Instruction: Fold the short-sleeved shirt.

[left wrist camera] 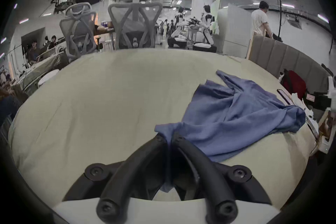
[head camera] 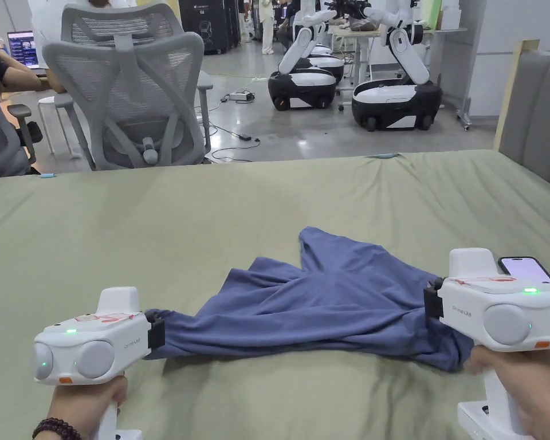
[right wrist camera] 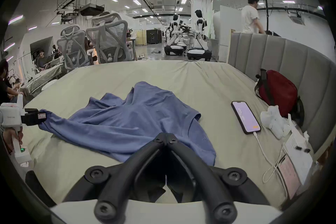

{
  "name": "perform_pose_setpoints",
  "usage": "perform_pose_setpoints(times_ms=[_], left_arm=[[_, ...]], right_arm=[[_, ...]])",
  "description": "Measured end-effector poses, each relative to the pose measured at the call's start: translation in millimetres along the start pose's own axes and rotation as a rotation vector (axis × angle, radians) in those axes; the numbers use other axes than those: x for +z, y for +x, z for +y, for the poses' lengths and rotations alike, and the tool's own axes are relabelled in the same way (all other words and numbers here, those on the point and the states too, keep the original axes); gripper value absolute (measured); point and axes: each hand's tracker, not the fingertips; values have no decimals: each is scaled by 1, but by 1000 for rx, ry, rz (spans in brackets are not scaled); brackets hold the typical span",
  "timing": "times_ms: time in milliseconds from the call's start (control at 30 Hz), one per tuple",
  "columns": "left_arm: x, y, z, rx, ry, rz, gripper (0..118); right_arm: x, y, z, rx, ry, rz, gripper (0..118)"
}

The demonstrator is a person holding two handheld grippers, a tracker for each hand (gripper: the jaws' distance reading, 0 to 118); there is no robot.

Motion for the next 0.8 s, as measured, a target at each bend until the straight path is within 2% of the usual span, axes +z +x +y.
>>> perform_pose_setpoints(times_ms=[100, 200, 233, 267, 300, 333, 367, 400, 500, 700, 733, 767, 800], left_arm=[[-8, 9, 12, -14, 7, -7, 3], [-28, 12, 20, -13, -4, -26, 3], [-34, 14, 22, -16, -12, -29, 3], [-40, 15, 24, -23, -21, -32, 3], [-51, 13, 26, -31, -26, -35, 3], [-56, 13, 27, -34, -26, -35, 3], [-61, 13, 27, -33, -27, -35, 3], [-65, 12, 28, -23, -31, -40, 3], [-76, 9, 26, 6, -41, -38, 3], [-85, 9, 21, -13, -72, -16, 3], [-87, 8, 21, -11, -74, -14, 3], [-89, 7, 22, -8, -79, -16, 3], [-90, 7, 23, -5, -81, -18, 3]], right_arm=[[-23, 4, 26, 28, -2, 9, 0], [-62, 10, 59, 33, -41, 72, 0], [-77, 14, 70, 35, -58, 91, 4], [-95, 17, 80, 38, -79, 107, 23], [-115, 19, 91, 39, -101, 118, 69], [-135, 19, 100, 49, -123, 129, 97], [-150, 19, 107, 53, -156, 132, 111], [-172, 19, 115, 82, -197, 118, 112], [-225, 19, 127, 167, -276, 128, 102], [-308, 20, 118, 245, -472, 73, 99], [-314, 18, 114, 260, -493, 69, 95], [-318, 18, 109, 274, -519, 78, 84], [-317, 17, 106, 248, -535, 130, 74]])
